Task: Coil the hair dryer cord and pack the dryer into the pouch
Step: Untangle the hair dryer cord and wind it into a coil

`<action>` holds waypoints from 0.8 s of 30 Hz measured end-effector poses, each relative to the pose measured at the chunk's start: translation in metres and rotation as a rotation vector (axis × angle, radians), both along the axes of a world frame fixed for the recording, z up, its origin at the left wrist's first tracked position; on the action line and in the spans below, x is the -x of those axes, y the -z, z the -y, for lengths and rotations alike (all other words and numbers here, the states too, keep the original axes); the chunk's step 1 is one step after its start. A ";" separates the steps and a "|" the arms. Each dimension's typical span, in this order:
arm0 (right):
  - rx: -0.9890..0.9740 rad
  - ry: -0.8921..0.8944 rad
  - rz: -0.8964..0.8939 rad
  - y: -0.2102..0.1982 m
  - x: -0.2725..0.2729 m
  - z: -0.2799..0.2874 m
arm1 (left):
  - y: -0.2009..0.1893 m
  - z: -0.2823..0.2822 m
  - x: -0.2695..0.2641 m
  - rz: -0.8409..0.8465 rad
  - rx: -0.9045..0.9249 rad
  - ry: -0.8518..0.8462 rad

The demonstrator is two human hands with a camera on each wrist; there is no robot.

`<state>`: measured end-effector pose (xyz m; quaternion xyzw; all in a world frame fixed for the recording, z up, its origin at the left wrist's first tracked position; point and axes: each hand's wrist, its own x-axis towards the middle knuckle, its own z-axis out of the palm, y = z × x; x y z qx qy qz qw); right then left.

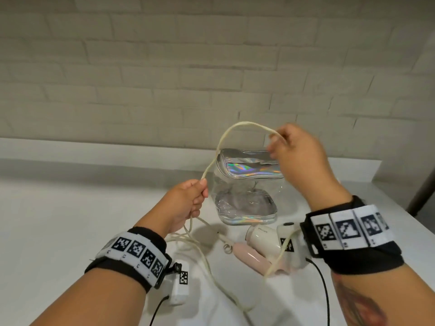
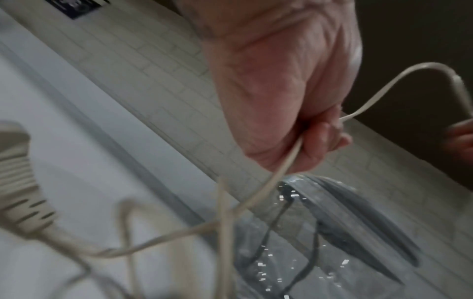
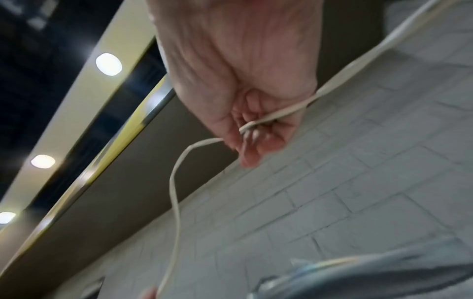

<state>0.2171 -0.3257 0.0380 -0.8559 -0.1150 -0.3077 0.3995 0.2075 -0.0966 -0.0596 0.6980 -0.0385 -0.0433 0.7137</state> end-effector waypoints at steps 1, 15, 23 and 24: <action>0.163 0.021 -0.033 0.008 0.003 -0.009 | -0.005 0.005 -0.001 0.022 -0.019 -0.005; 0.590 -0.268 -0.174 0.061 0.015 -0.068 | -0.043 0.023 0.002 0.146 -0.340 0.001; 0.014 0.007 -0.067 0.031 -0.002 -0.023 | -0.016 -0.014 -0.001 0.082 0.041 -0.006; -0.033 0.041 -0.038 0.029 -0.005 -0.017 | -0.014 -0.012 -0.001 0.084 0.033 -0.020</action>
